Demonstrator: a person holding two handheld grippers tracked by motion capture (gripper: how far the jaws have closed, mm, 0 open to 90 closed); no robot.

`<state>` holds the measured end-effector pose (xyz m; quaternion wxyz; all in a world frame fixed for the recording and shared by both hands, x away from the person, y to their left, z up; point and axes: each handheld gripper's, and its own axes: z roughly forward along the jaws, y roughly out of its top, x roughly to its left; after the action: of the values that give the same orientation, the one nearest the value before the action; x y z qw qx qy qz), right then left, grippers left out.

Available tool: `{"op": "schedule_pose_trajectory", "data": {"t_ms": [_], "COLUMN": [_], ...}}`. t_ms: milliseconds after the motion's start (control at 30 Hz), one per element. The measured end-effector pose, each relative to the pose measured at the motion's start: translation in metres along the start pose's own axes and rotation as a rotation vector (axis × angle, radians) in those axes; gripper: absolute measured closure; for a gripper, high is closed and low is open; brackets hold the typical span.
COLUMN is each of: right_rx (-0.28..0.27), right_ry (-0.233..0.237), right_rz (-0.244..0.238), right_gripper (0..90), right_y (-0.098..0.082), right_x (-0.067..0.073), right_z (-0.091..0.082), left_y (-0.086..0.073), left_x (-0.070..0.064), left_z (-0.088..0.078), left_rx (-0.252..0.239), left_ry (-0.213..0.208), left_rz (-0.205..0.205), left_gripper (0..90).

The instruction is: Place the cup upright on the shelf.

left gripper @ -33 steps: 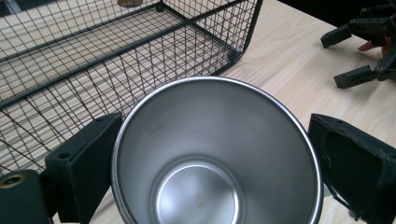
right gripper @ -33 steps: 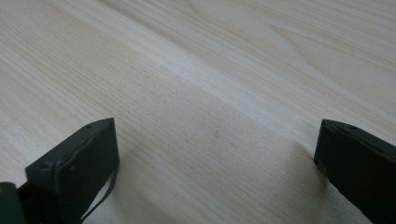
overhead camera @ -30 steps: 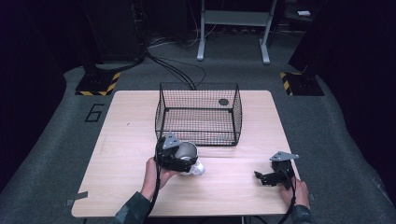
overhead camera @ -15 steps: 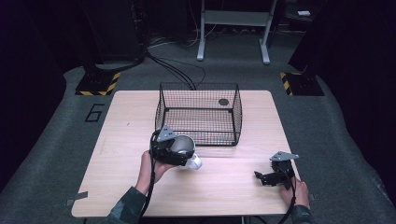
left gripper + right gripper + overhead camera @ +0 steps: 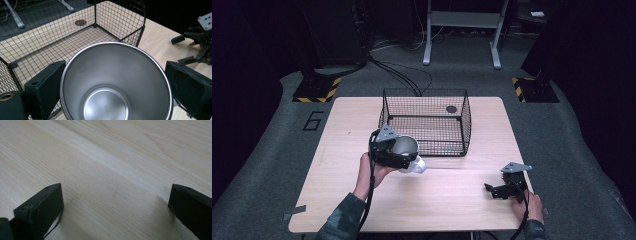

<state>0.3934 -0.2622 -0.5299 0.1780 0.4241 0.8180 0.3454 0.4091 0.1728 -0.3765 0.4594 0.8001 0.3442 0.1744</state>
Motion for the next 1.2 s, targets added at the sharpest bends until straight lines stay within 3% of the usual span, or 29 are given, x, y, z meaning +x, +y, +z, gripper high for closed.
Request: {"op": "schedule_pose_trajectory", "data": {"t_ms": [700,1200], "right_rx": [0.0,0.001], "right_ry": [0.0,0.0], "right_rz": [0.0,0.0], "right_gripper": [0.0,0.0], "right_y": [0.0,0.0], "right_x": [0.0,0.0], "right_z": [0.0,0.0], "left_y": [0.04,0.066], "left_x": [0.023,0.04], "left_z": [-0.011,0.002], "left_rx": [-0.05,-0.044], "left_ry": [0.03,0.063], "left_rz": [-0.006,0.006], "left_gripper": [6.5,6.5]}}
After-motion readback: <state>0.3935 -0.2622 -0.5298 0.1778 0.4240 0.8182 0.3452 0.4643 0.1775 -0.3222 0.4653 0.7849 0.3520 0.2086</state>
